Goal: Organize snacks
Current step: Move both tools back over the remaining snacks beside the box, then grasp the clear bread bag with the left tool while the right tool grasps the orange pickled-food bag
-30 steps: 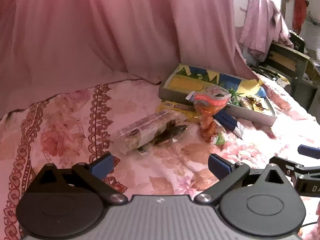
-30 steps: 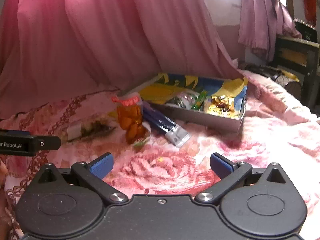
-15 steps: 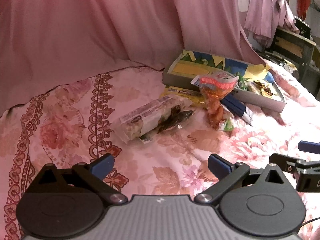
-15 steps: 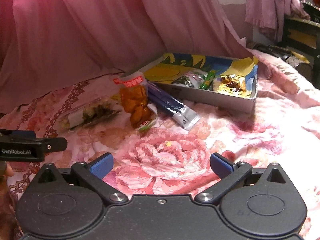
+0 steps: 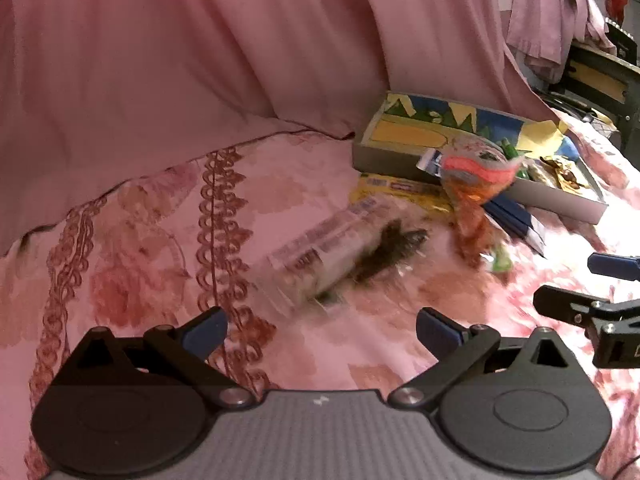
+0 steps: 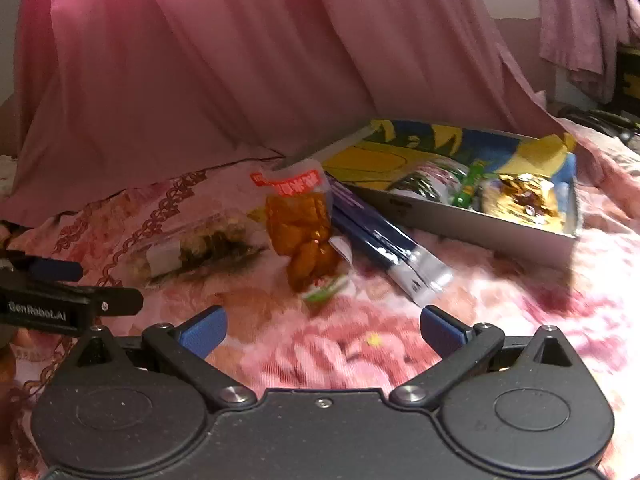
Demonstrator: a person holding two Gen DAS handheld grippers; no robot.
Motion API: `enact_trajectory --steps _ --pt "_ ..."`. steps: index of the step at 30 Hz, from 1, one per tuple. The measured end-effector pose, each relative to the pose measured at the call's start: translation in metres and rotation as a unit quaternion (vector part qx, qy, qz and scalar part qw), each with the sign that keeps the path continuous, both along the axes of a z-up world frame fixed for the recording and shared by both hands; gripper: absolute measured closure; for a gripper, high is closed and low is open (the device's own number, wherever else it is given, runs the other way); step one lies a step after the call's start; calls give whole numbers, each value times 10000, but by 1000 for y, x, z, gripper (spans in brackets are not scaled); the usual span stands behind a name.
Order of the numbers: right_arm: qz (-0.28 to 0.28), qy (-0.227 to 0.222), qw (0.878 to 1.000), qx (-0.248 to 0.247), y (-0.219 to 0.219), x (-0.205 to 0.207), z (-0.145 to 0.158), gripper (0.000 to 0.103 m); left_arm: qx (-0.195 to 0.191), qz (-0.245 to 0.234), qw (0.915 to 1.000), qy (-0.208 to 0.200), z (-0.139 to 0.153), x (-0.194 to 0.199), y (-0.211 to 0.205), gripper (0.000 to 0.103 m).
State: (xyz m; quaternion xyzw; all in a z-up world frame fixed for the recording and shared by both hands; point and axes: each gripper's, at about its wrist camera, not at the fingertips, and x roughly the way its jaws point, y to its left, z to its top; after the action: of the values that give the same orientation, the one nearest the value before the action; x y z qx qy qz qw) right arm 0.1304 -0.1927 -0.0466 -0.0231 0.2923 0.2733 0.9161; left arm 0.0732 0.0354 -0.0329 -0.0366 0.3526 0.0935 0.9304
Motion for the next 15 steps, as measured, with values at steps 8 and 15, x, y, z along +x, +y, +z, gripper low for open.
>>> enact_trajectory --steps 8,15 --pt "266 -319 9991 44 22 25 -9 1 223 -644 9976 117 6 40 17 0" --pt "605 -537 9967 -64 34 50 -14 14 503 -1211 9904 443 5 77 20 0"
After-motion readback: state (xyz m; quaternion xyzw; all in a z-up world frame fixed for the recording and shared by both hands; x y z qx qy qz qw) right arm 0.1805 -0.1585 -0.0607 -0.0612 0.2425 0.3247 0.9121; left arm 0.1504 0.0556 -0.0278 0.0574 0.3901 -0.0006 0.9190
